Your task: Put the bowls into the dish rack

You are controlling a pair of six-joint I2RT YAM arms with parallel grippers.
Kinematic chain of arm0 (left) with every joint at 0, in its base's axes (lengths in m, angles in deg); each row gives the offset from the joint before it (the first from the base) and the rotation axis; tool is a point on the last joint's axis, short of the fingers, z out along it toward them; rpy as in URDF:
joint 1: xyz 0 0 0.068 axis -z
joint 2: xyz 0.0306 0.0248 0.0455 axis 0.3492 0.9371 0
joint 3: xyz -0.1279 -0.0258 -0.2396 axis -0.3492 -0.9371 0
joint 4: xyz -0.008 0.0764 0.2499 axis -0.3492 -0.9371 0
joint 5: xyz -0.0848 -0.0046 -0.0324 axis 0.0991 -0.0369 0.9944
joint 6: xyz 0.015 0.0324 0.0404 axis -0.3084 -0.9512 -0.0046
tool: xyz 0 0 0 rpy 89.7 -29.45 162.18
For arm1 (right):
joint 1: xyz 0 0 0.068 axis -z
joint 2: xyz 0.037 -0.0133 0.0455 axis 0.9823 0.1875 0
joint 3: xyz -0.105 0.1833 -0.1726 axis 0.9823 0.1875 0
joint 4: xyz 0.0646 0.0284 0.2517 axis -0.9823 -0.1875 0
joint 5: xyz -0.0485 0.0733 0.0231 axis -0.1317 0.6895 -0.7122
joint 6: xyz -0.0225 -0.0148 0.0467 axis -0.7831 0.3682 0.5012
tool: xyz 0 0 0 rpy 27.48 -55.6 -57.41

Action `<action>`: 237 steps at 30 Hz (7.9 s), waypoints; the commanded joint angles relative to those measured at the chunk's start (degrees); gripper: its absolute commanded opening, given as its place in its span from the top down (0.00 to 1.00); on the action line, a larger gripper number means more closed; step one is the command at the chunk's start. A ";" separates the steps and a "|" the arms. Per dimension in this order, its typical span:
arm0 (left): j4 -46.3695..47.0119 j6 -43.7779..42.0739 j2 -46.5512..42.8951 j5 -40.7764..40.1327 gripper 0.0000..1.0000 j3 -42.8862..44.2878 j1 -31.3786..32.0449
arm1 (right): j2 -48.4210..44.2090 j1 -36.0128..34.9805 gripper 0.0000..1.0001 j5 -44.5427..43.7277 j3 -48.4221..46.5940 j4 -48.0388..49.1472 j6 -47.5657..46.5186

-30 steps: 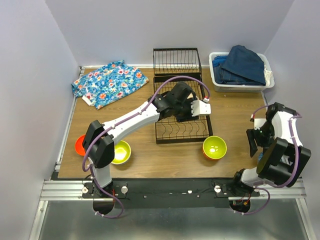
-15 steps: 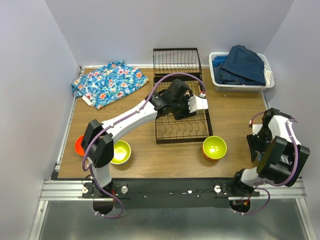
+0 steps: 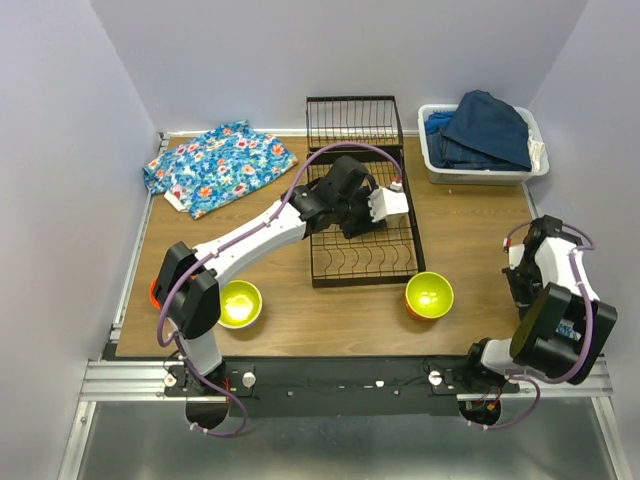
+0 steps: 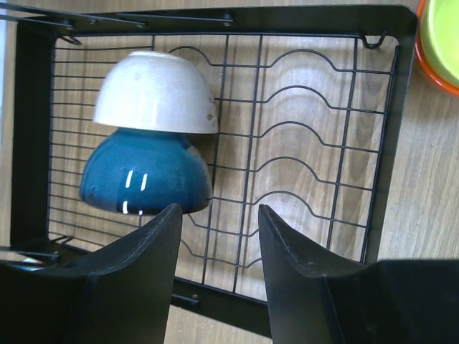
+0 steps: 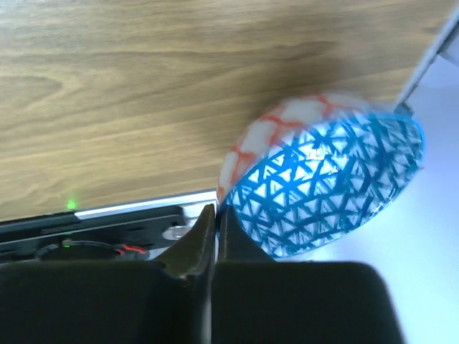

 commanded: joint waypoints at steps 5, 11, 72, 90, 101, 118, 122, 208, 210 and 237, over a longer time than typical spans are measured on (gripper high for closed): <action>1.08 1.21 -5.13 2.52 0.45 -1.91 -3.87 | -4.75 0.17 0.99 -1.44 -3.89 -1.25 -2.57; 0.91 1.82 -7.59 3.05 0.45 -2.62 -7.21 | -7.65 -1.84 0.99 4.52 -17.58 -7.04 -4.85; -19.55 -0.28 -49.34 12.19 0.37 -25.56 -33.15 | 0.69 -100.02 0.49 9.64 -14.08 9.86 -23.24; -20.04 1.28 -41.16 -3.16 0.38 -32.93 4.72 | -17.85 -45.50 0.32 11.66 -21.65 10.78 20.44; -5.60 10.08 -33.79 -14.09 0.41 -38.65 22.84 | -26.28 -27.07 0.29 19.31 -16.03 9.90 25.64; 0.82 12.28 -23.94 -10.23 0.47 -41.46 25.66 | -29.89 -21.62 0.29 20.36 -14.35 11.84 25.64; 2.57 13.07 -22.10 -9.35 0.48 -41.81 25.57 | -31.29 -21.45 0.29 20.10 -14.27 11.92 25.73; 105.39 115.71 23.52 41.81 1.00 -26.35 -31.56 | 3.24 -16.44 0.27 19.66 -24.64 13.24 18.17; 107.25 117.57 25.27 42.16 1.00 -24.78 -31.56 | 3.59 -16.44 0.27 19.66 -24.55 13.07 17.90; 111.74 121.89 33.03 41.98 0.87 -22.65 -29.62 | 7.02 -16.61 0.27 19.13 -22.88 12.63 16.76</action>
